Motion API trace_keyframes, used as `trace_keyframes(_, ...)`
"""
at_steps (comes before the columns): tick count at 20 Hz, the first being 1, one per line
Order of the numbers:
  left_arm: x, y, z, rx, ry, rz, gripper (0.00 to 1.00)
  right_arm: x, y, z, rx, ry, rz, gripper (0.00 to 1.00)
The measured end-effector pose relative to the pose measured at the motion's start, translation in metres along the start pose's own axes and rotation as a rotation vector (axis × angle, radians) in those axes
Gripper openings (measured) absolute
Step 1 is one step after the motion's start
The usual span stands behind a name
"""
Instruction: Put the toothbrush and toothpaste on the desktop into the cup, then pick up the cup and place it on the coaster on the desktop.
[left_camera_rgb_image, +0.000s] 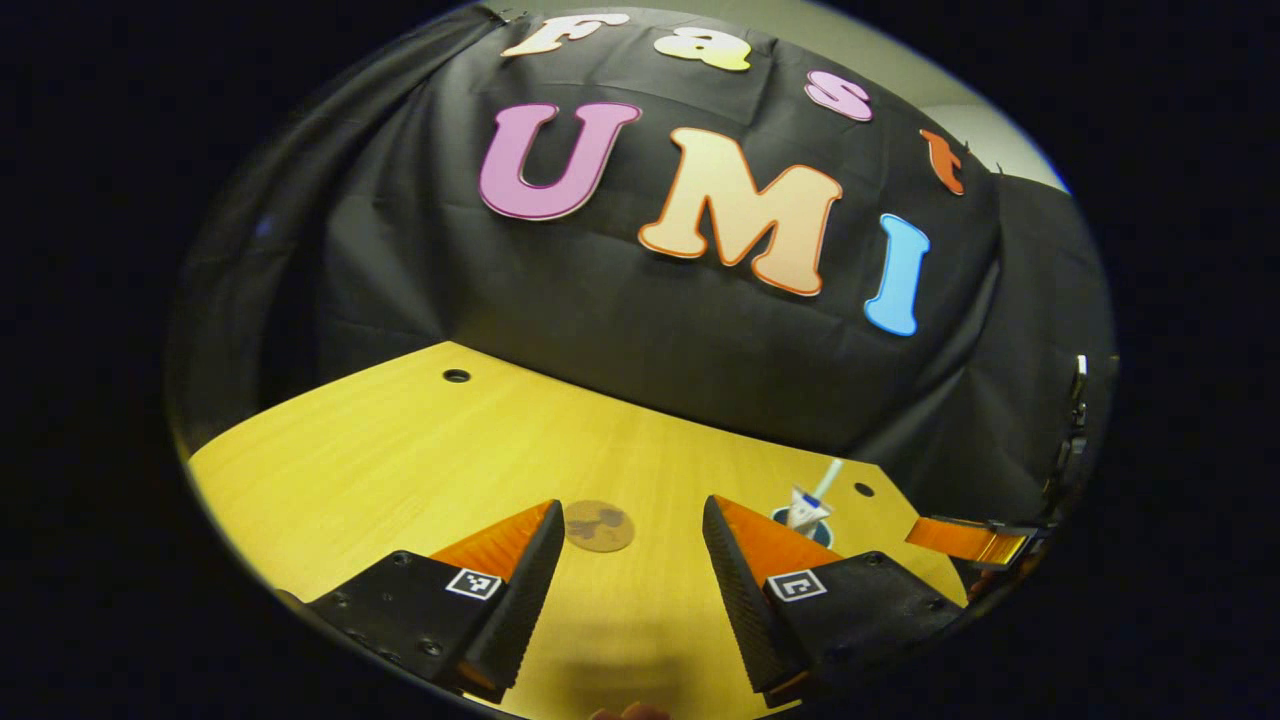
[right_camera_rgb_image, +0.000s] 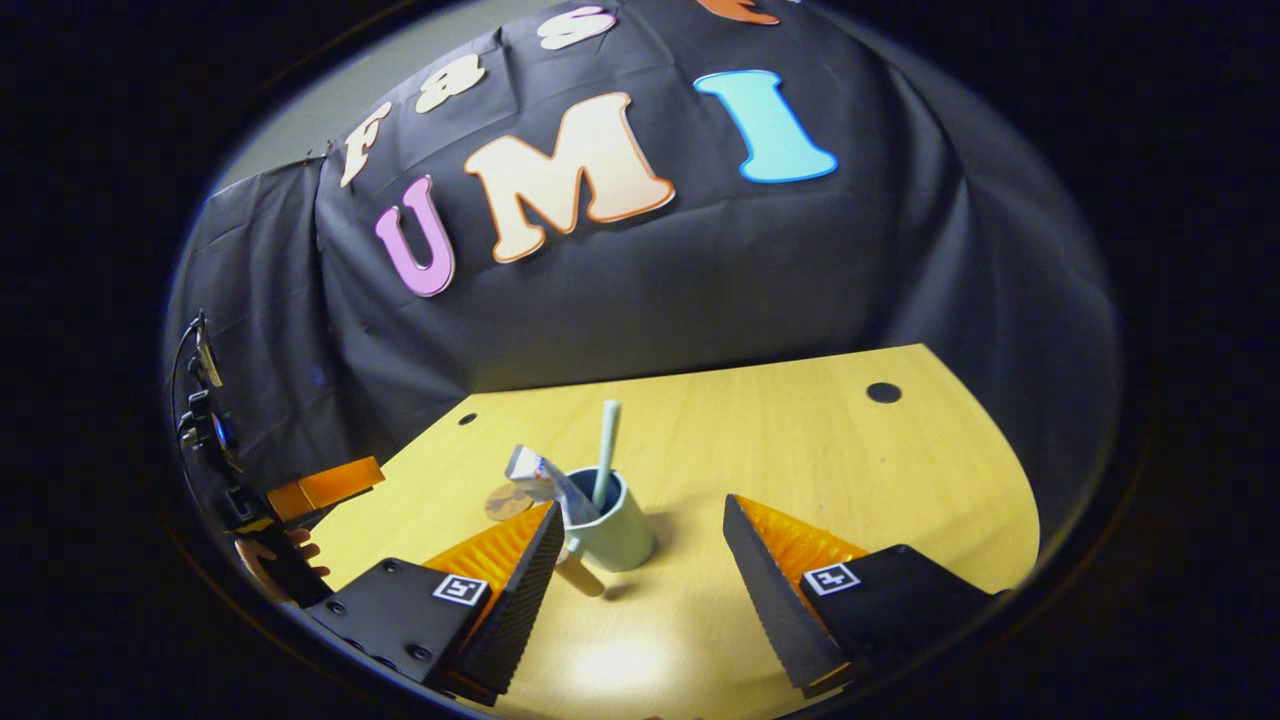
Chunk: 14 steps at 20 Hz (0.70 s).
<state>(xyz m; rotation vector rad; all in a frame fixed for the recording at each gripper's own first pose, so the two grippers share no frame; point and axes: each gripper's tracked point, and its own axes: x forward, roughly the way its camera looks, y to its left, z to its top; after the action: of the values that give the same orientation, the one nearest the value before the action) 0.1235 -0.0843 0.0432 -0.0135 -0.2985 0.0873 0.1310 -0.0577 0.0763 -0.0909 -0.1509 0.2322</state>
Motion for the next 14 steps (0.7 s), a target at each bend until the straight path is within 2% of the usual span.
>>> trace_keyframes(6, -0.026, 0.064, -0.014, -0.005, 0.041, 0.137, 0.81, 0.025, 0.028, -0.021, -0.106, 0.227, 0.020, 0.98)
trace_keyframes(8, -0.029, 0.080, -0.023, -0.015, 0.066, 0.165, 0.81, 0.034, 0.034, -0.029, -0.153, 0.286, 0.003, 0.95)
trace_keyframes(10, -0.032, 0.095, -0.027, -0.014, 0.081, 0.185, 0.81, 0.042, 0.036, -0.036, -0.192, 0.347, -0.025, 0.98)
trace_keyframes(11, -0.034, 0.102, -0.027, -0.006, 0.090, 0.195, 0.81, 0.045, 0.036, -0.040, -0.208, 0.372, -0.043, 0.95)
trace_keyframes(13, -0.035, 0.118, -0.027, 0.019, 0.097, 0.210, 0.81, 0.054, 0.039, -0.049, -0.233, 0.427, -0.070, 0.99)
trace_keyframes(14, -0.035, 0.127, -0.025, 0.031, 0.101, 0.219, 0.81, 0.057, 0.040, -0.054, -0.245, 0.456, -0.084, 0.95)
